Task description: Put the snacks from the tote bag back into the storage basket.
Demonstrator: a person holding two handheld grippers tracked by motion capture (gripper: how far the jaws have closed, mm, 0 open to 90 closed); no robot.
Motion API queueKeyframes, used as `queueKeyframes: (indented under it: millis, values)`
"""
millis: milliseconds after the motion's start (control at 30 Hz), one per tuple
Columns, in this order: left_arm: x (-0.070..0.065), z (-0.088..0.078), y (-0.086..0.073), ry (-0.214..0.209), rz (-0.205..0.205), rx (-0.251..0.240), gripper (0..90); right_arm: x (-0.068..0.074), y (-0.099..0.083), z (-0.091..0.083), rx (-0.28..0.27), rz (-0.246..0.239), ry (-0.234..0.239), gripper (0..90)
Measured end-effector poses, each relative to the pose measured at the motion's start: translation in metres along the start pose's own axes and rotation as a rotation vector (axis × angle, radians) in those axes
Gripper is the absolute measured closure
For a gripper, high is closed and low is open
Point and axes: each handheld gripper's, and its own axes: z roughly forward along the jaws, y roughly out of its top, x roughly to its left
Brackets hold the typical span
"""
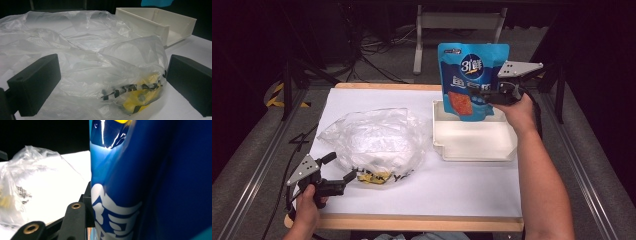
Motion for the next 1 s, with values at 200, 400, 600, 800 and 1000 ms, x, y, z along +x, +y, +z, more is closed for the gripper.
queueKeyframes:
  millis: [200, 400, 600, 800, 1000]
  values:
    - [-0.003, 0.001, 0.0, -0.002, 0.022, 0.011, 0.3, -0.003, -0.022, 0.008, 0.043, 0.026, -0.012, 60.1]
    - [-0.003, 0.001, 0.001, 0.001, 0.036, 0.012, 0.2, -0.004, -0.038, 0.013, 0.058, 0.051, -0.014, 60.1]
    - [-0.004, 0.001, 0.001, -0.003, 0.04, 0.016, 0.2, -0.004, -0.052, 0.019, 0.094, 0.066, -0.012, 59.9]
    - [-0.004, 0.001, 0.001, -0.005, 0.04, 0.017, 0.3, -0.003, -0.058, 0.024, 0.122, 0.072, -0.008, 59.9]
    - [-0.004, 0.001, 0.001, -0.006, 0.038, 0.018, 0.3, -0.003, -0.061, 0.027, 0.14, 0.072, 0.001, 59.7]
